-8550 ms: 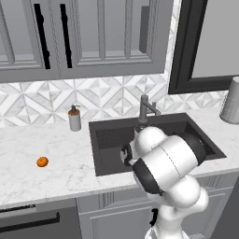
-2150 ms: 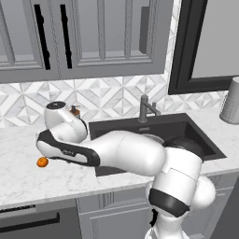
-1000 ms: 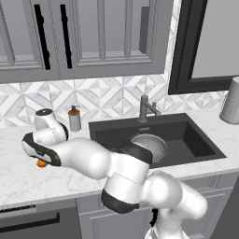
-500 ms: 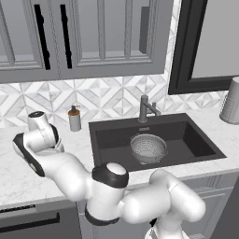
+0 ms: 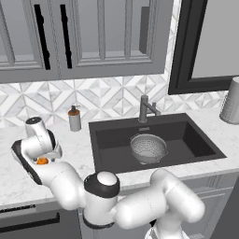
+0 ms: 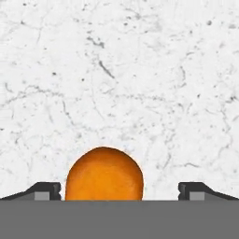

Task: Put the colander in the sink, put the tangerine in the colander, and turn on the sink faucet and pour water over the colander.

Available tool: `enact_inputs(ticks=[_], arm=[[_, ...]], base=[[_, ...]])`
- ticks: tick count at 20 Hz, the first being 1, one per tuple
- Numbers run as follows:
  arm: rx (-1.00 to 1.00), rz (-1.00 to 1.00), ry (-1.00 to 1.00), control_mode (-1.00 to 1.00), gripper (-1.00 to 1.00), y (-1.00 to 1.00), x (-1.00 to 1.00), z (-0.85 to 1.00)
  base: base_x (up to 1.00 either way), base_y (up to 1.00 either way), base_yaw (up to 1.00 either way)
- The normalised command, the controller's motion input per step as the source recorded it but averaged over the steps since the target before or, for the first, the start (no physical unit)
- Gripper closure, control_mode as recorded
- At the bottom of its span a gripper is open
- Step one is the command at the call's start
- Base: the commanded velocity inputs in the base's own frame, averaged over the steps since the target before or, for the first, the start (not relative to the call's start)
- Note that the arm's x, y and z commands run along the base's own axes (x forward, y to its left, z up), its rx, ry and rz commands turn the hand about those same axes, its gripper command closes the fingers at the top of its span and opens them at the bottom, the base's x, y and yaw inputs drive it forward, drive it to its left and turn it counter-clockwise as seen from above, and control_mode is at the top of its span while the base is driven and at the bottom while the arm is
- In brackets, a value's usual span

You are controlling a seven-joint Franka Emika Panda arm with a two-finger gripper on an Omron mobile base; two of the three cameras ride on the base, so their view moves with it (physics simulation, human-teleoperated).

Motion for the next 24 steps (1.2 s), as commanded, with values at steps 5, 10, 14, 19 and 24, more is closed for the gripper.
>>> enact_inputs(ticks=[5,10,14,19,24], arm=[[0.0,0.13,-0.09,-1.0,-1.0,0.22,0.11,-0.24],[0.0,0.12,-0.01,-1.0,-1.0,0.05,0.06,-0.41],[0.0,0.1,0.0,-1.0,-1.0,0.04,0.11,-0.63],[-0.01,0.08,0.0,-1.0,1.0,0.1,0.07,-0.69],[0.0,0.0,-0.01,-1.0,1.0,-0.04,-0.06,-0.63]], base=[[0.0,0.0,0.0],[0.0,0.0,0.0],[0.0,0.0,0.0],[0.0,0.0,0.0],[0.0,0.0,0.0]])
